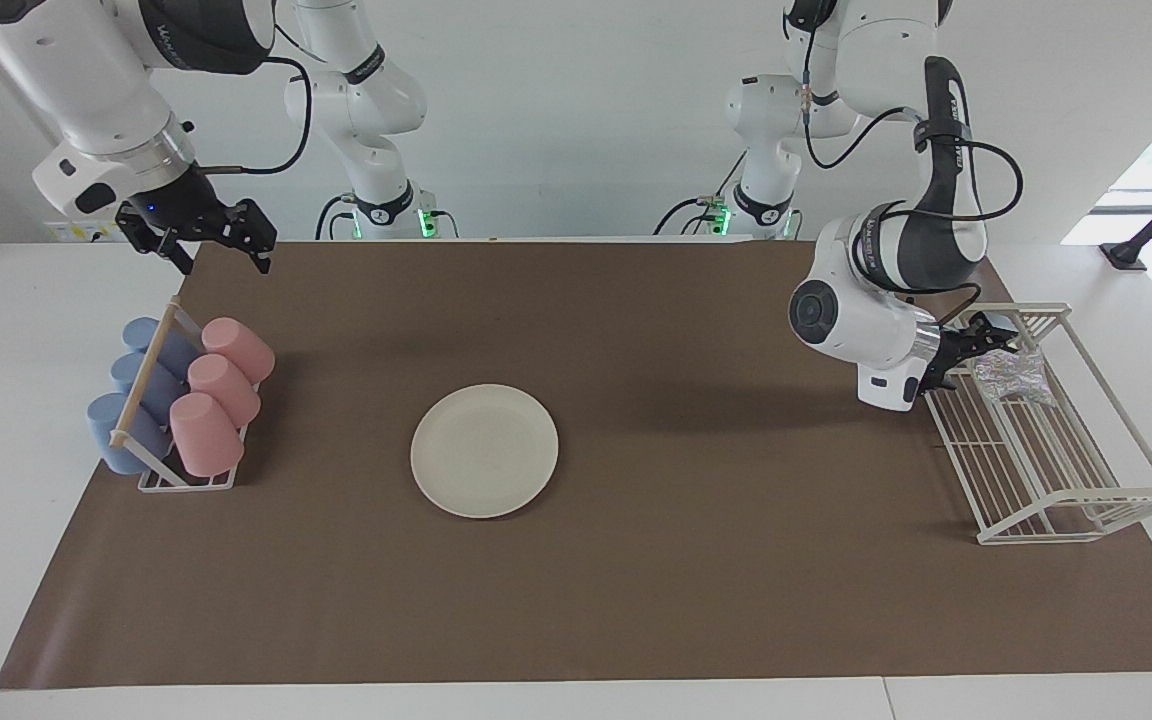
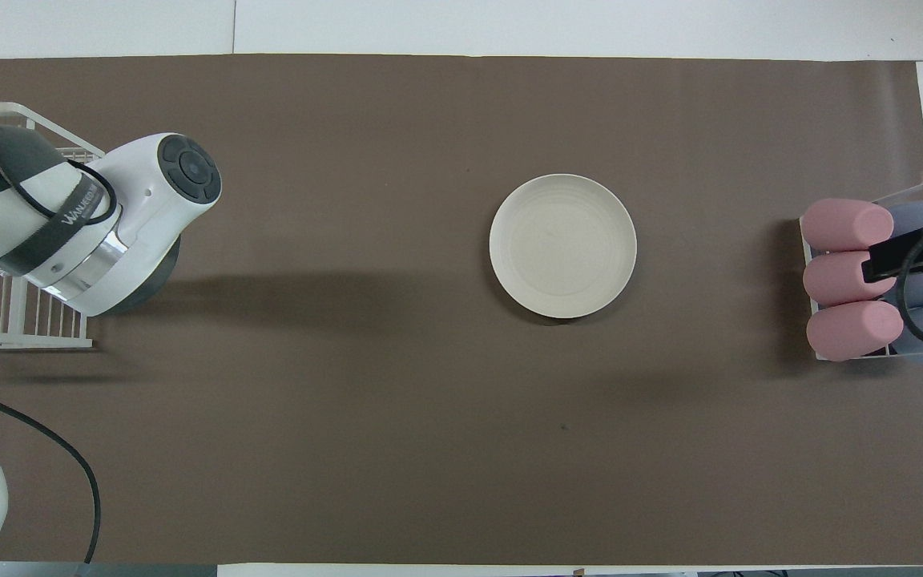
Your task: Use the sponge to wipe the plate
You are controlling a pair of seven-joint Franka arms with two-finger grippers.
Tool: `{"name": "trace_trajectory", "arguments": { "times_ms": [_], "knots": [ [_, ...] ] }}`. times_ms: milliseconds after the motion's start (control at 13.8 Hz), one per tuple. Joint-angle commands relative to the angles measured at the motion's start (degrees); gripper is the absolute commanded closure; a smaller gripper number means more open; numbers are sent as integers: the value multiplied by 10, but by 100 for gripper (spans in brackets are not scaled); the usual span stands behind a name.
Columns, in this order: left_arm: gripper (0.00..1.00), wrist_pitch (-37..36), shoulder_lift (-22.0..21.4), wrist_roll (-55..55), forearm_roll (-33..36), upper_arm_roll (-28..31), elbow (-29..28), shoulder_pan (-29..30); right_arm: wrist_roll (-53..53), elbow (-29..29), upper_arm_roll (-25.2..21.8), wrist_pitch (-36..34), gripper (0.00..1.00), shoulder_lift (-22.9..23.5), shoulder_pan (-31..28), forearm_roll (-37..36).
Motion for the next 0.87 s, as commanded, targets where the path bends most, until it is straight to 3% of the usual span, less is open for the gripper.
{"name": "trace_trajectory", "arguments": {
  "times_ms": [0,291,508,799],
  "knots": [
    [0,12,-24,95,-87,1,54,29,-9,-18,2,13,0,-15,-3,-4],
    [0,19,-68,139,-236,1,79,65,-8,-17,3,14,0,-15,1,-4],
    [0,20,-128,182,-401,4,81,91,-8,-17,2,14,0,-15,2,-4],
    [0,-8,-184,183,-513,6,76,84,-9,-17,3,15,0,-15,1,-4]
  ]
}}
